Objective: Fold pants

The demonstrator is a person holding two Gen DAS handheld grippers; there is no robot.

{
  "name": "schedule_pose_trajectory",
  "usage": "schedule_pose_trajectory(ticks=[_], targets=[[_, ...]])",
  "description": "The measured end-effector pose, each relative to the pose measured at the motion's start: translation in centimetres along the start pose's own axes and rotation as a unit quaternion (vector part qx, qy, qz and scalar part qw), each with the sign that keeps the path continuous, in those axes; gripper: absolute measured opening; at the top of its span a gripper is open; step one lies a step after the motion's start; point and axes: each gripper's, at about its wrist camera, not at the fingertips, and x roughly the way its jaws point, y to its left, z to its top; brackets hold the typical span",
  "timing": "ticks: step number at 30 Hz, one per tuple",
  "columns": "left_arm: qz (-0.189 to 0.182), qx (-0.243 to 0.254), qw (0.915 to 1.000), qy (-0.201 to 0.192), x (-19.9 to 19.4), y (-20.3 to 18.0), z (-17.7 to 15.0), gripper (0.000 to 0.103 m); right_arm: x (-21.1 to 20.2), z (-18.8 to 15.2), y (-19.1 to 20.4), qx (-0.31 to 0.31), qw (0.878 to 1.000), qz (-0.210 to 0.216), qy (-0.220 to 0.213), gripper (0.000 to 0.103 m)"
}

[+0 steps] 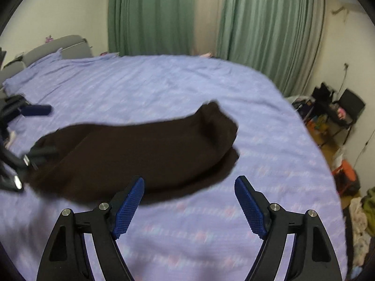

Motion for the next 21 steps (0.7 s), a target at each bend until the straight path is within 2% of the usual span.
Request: schedule_pose_trajectory(ticks=[2, 6, 9, 10, 11, 14, 16, 19, 21], targets=[[0.0, 0.035, 0.9994, 0.008, 1.2, -2.5, -0.7, 0.065, -0.3, -1.4, 0.1, 0.01, 1.0, 0.005, 0.011, 0.078], [0.009, 0.063, 0.9975, 0.031, 4.8, -3.9, -1.9, 0.059, -0.3, -4.2, -0.5, 0.041, 0.998, 0.019, 0.039, 0.071], [0.048, 0.103, 0.9928, 0.04, 5.4, -5.6, -3.2, 0.048, 0.2, -5.4, -0.6, 0.051, 0.997, 0.027, 0.049, 0.068], [0.051, 0.105, 0.9922, 0.043, 5.8, -6.4, -2.8, 0.04, 0.4, -5.5, -0.5, 0.049, 0.997, 0.03, 0.05, 0.065], [0.053, 0.1, 0.9922, 0.052, 6.3, -6.3, -2.8, 0.027, 0.3, -5.8, -0.5, 0.047, 0.997, 0.032, 0.05, 0.065], [0.026, 0.03, 0.9976, 0.056, 5.2, -3.8, -1.5, 0.017, 0.6, -5.4, -0.2, 0.048, 0.997, 0.047, 0.047, 0.06], [0.006, -0.027, 0.9981, 0.055, 4.3, -1.3, -0.8, 0.017, 0.8, -4.9, 0.0, 0.051, 0.996, 0.069, 0.039, 0.054], [-0.023, -0.104, 0.9925, 0.06, 4.3, 3.1, -0.3, 0.017, 1.4, -3.8, 1.0, 0.039, 0.993, 0.114, 0.021, 0.052], [-0.037, -0.139, 0.9878, 0.06, 4.1, 4.9, -0.3, 0.017, 2.4, -2.5, 2.3, 0.021, 0.989, 0.146, 0.013, 0.052]])
